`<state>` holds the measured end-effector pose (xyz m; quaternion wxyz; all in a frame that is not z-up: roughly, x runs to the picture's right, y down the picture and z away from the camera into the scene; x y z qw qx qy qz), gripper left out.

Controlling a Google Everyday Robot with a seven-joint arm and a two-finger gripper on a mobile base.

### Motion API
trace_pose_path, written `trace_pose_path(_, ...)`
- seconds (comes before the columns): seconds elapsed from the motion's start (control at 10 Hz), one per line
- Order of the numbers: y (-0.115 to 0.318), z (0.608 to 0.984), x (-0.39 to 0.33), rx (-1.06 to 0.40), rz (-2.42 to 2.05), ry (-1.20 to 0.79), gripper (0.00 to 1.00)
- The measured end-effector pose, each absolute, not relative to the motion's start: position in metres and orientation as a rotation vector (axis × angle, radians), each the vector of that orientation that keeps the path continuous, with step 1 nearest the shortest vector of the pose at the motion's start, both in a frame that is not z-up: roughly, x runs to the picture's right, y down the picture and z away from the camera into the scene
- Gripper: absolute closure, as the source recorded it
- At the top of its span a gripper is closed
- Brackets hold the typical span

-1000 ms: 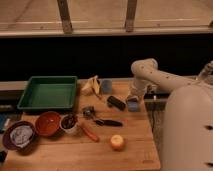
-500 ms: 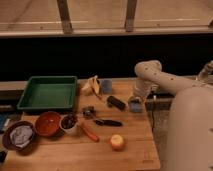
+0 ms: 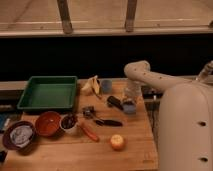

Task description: Place sponge in table surface

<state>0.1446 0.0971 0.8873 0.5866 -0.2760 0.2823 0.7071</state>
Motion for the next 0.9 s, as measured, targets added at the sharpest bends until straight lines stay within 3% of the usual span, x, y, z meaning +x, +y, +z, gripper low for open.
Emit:
trace_pose_path(0.6,0.096,0.878,0.190,-0.598,1.733,0.681,0.20)
trace_pose_path(0.9,0.099,0.876,0.191,-0.645,1.742,0.647,0.20)
